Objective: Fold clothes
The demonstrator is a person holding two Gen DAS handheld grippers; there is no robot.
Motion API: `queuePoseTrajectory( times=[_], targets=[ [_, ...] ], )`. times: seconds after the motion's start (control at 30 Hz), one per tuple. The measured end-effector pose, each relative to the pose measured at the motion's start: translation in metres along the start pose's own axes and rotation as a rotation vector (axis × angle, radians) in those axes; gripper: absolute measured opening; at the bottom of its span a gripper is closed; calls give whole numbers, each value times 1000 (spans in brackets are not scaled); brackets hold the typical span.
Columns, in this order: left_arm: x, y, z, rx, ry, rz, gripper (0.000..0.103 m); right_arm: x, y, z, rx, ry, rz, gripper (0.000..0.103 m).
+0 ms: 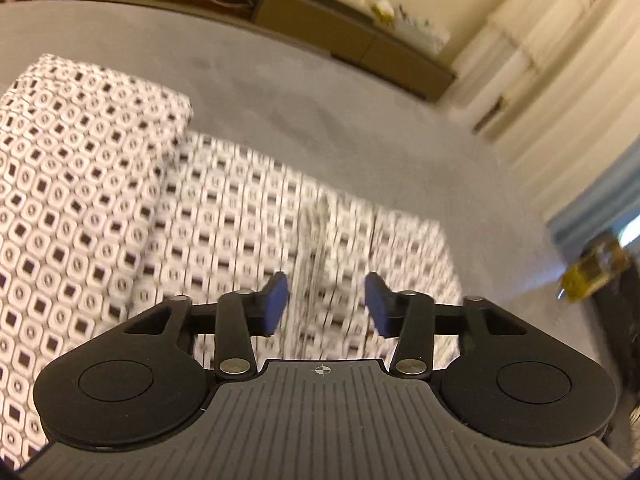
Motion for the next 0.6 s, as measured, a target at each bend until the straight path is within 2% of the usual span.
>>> queuePoseTrajectory(
  times=[0.1,0.13,0.17,0.2,0.23,0.3,0.5,0.6],
  targets=[
    [-4,-10,9,-64,-3,-36,46,-10,2,7,-9,32,4,61],
    [-5,-13,12,-85,-10,-40,44,-14,1,10,-13,41,4,61],
    [-5,-17,14,-106,-17,-45,32,-16,3,10,-17,45,-3,61],
    [-6,-20,15,-120,-21,-47,9,-19,-4,15,-22,47,-15,60],
    [-6,-23,16,-133,-25,-49,2,-21,-2,15,-25,49,-24,59],
    [-5,-28,15,-151,-49,-45,0,-22,-1,17,-25,53,-32,59],
    [24,-23,-1,-95,-139,-25,0,-26,0,22,-30,53,-26,59],
    [38,-7,-10,-71,-134,-75,0,-24,3,21,-33,42,-38,59]
  ],
)
Point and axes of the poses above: each gripper's, at about its wrist camera, not at the fingertips, and x roughly against the way its jaws point, y to its left, z to its underside, the point moved 4 cm from there along -x, roughly the way its jaws point, and after that the axes turned 3 degrees about -y, right-handed, at the moved point
